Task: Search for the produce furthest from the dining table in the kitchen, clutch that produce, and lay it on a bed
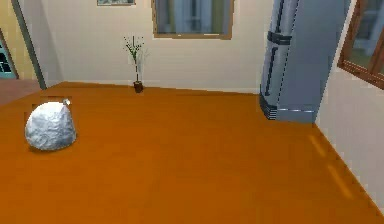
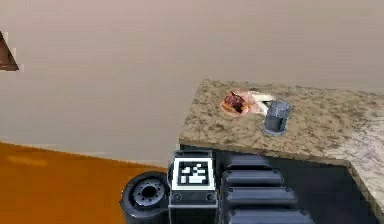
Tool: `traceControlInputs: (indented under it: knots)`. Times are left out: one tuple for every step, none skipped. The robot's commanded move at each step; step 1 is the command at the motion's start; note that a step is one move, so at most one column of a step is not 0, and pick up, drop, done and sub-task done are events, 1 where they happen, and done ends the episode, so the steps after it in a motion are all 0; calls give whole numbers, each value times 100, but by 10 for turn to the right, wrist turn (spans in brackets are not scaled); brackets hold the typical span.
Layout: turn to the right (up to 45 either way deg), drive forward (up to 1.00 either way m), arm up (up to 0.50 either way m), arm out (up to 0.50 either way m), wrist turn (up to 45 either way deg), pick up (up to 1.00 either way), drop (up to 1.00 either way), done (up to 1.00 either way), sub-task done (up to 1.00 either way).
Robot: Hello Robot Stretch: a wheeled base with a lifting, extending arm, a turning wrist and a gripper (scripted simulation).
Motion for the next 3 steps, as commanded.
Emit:
traceControlInputs:
  knots:
    - [-150, 0, 0, 0, 0, 0, 0, 0, 0]
    - [0, 100, 0, 0, 0, 0, 0, 0, 0]
    - [-30, 0, 0, 0, 0, 0, 0, 0, 0]
